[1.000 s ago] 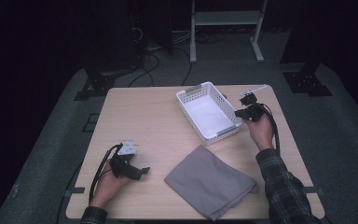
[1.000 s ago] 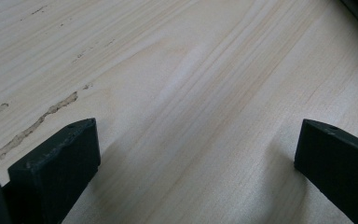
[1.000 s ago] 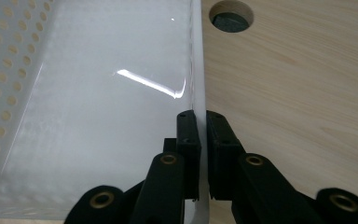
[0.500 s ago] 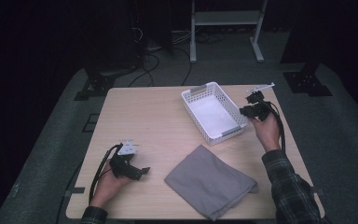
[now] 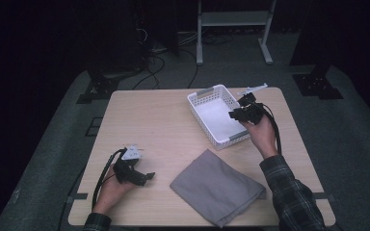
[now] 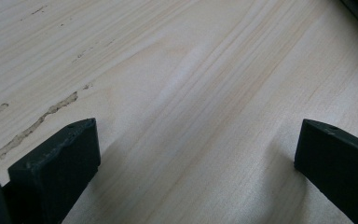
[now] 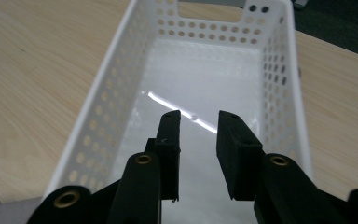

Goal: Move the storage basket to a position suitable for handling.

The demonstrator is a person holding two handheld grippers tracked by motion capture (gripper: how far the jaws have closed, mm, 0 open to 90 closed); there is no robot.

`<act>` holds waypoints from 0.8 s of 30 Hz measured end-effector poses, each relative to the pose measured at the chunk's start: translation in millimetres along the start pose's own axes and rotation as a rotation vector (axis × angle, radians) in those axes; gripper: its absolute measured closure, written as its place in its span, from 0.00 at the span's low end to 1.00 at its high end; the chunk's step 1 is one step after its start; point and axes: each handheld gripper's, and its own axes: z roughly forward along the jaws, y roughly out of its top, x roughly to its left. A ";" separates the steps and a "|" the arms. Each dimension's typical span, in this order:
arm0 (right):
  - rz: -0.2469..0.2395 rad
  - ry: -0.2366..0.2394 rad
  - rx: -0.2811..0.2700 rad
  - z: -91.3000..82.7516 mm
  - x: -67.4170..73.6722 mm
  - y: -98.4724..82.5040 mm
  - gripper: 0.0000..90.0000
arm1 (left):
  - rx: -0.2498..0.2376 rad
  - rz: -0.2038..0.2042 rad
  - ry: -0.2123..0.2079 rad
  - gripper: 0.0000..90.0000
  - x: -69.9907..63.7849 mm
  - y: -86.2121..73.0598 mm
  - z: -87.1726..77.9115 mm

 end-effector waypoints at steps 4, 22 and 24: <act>-0.018 0.036 0.000 5.6 12.9 5.7 0.77 | 0.000 -0.002 -0.001 0.00 -0.1 0.0 0.0; -0.086 0.123 0.053 48.3 60.3 22.1 0.74 | -0.001 -0.004 -0.001 0.00 -0.2 -0.1 0.1; -0.086 0.126 0.062 54.3 62.1 21.8 0.73 | 0.000 -0.002 -0.001 0.00 -0.2 0.0 0.0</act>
